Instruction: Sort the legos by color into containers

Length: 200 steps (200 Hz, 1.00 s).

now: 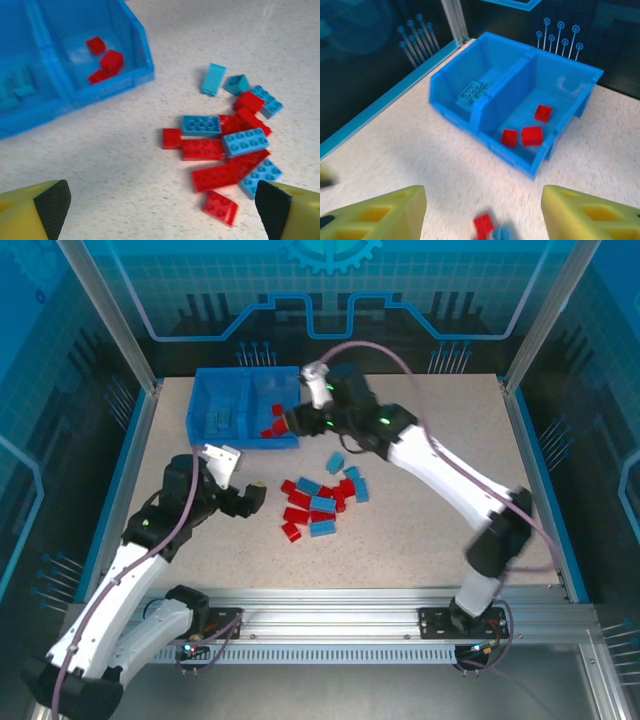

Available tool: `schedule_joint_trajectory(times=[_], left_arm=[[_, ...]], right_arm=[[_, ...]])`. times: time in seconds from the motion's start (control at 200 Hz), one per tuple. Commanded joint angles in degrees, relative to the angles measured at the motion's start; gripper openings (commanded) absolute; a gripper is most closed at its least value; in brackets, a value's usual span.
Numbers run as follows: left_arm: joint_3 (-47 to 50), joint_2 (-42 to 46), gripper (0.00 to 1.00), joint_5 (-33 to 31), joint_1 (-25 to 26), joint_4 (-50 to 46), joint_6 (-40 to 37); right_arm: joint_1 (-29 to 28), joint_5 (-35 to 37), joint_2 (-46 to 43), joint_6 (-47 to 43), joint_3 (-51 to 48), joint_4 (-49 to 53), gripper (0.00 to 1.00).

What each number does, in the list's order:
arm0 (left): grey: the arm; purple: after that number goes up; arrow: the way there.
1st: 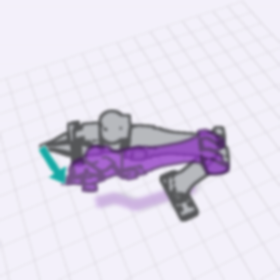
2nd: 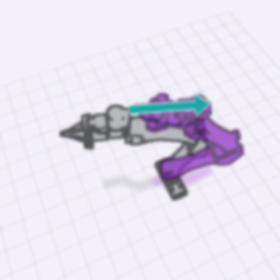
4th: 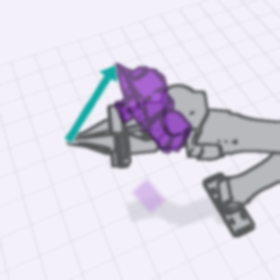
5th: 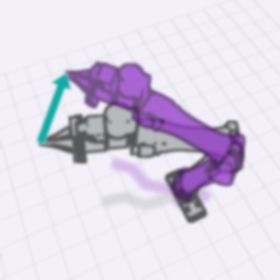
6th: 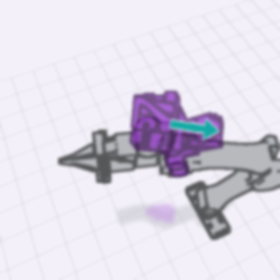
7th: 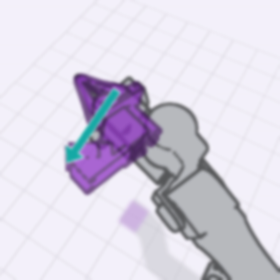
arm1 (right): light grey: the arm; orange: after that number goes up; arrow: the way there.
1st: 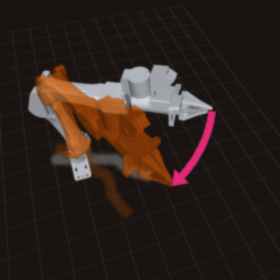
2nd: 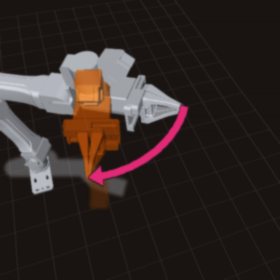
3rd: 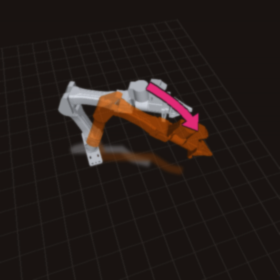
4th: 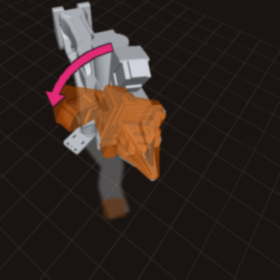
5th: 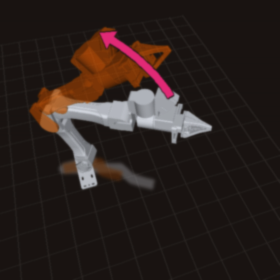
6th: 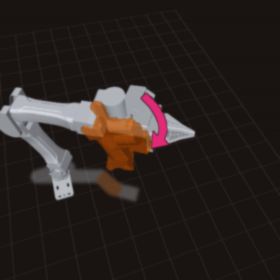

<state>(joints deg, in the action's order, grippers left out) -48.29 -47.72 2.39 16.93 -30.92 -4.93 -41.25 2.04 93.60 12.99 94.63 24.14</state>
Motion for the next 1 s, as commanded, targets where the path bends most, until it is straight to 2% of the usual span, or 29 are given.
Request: schedule_joint_trajectory(times=[0.0,0.04,0.135,0.215,0.295,0.345,0.42,0.485,0.715,0.895,0.995], left_arm=[[-5.2,-4.7,0.99,9.3,0.3,-0.7,12.7],[-5.2,-6.3,0.99,10.1,1.6,0.9,15.8],[-4.5,-11.0,0.99,7.5,7.1,7.0,19.9],[-5.7,-16.8,0.99,6.9,11.1,11.0,17.7],[-9.3,-24.2,0.99,6.7,12.9,11.8,13.0],[-12.5,-29.9,0.99,4.5,13.1,10.5,10.9],[-17.9,-38.8,0.99,1.5,13.2,8.9,7.9],[-21.4,-45.2,0.99,1.6,13.2,9.8,5.6],[-32.3,-61.0,0.98,1.4,13.3,13.0,2.6],[-37.8,-68.8,0.89,0.4,13.3,14.8,1.7],[-41.2,-72.6,0.80,-0.7,13.3,13.9,2.0]], right_arm=[[1.3,-3.8,-9.8,0.5,-13.9,-2.3,0.69],[1.4,-2.8,-13.9,0.8,-18.3,-1.9,0.72],[2.0,0.6,-22.3,2.7,-26.8,-0.2,0.76],[2.5,2.2,-28.2,4.1,-32.6,0.7,0.81],[2.8,2.4,-33.3,4.9,-37.4,1.0,0.93],[3.1,2.2,-35.8,5.7,-39.6,1.3,1.00],[3.7,1.6,-38.1,6.7,-41.2,2.8,1.00],[4.1,1.3,-39.0,8.0,-41.7,4.6,1.00],[4.3,3.5,-40.9,10.3,-43.6,6.8,1.00],[4.4,3.7,-42.5,11.1,-43.8,8.0,1.00],[4.4,5.3,-44.2,11.6,-43.9,7.6,1.00]])
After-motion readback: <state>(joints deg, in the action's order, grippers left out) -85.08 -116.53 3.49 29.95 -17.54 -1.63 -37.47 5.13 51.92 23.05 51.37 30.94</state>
